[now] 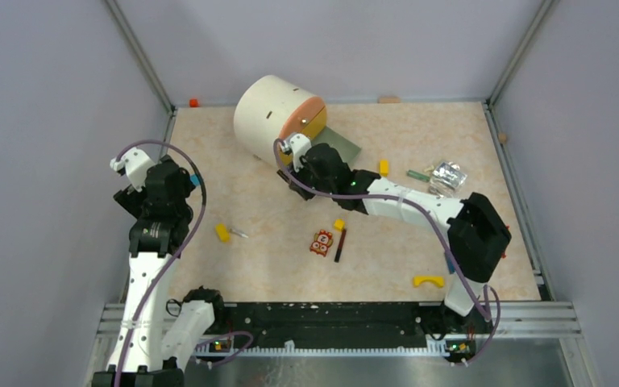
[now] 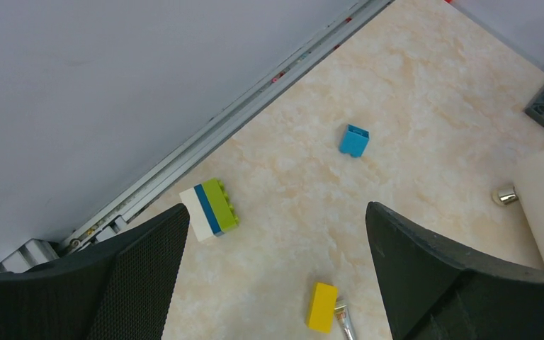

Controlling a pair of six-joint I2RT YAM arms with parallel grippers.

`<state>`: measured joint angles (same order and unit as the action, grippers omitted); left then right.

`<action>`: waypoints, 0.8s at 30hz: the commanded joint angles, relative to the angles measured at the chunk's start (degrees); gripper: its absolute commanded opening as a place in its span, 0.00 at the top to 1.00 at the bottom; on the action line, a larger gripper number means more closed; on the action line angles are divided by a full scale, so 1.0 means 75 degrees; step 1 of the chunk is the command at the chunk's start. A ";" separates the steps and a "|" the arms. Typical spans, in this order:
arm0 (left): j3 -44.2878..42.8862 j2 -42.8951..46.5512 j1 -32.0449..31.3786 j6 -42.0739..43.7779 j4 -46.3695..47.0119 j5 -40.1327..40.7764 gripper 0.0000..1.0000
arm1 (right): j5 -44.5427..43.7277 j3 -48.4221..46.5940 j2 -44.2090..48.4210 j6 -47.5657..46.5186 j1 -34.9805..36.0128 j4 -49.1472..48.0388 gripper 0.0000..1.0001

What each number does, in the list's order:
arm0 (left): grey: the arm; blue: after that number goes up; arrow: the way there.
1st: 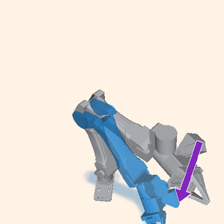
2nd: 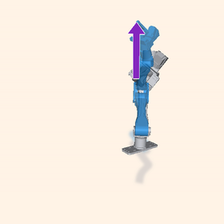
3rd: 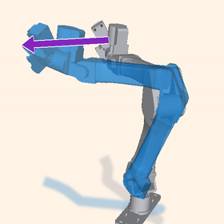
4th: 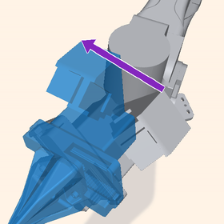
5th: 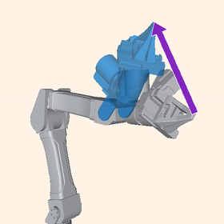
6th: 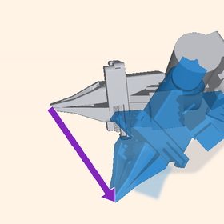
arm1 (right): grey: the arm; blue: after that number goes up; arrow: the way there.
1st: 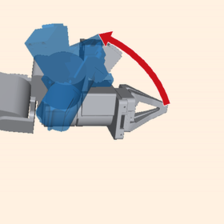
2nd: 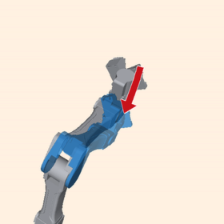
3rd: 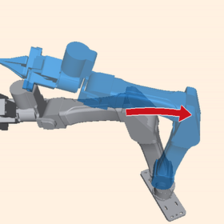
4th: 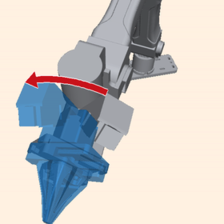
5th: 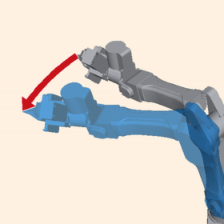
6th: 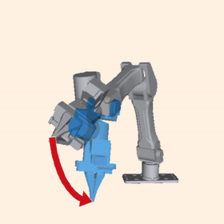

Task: Organize the makeup
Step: Pick up the lipstick at the center of the board, then place the lipstick in the drawer.

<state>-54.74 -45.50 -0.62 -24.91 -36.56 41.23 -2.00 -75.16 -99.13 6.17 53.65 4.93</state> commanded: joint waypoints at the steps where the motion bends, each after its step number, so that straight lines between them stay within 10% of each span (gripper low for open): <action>1: -0.0019 0.0036 0.0034 0.0200 0.0417 -0.0307 0.01 | 0.0152 -0.0729 -0.0356 -0.1744 -0.0588 0.0944 1.00; 18: 0.0067 0.0001 0.0028 0.0403 0.0608 -0.0588 0.01 | 0.0111 -0.1842 -0.1785 -0.1890 -0.1328 0.0823 1.00; 24: 0.0078 -0.0003 0.0032 0.0425 0.0632 -0.0644 0.01 | 0.0213 -0.2015 -0.1837 -0.1793 -0.1346 0.0862 0.68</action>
<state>-54.46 -45.52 -0.62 -22.37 -34.28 36.86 -1.87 -86.83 -113.01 -7.09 44.07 12.19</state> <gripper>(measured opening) 0.989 0.226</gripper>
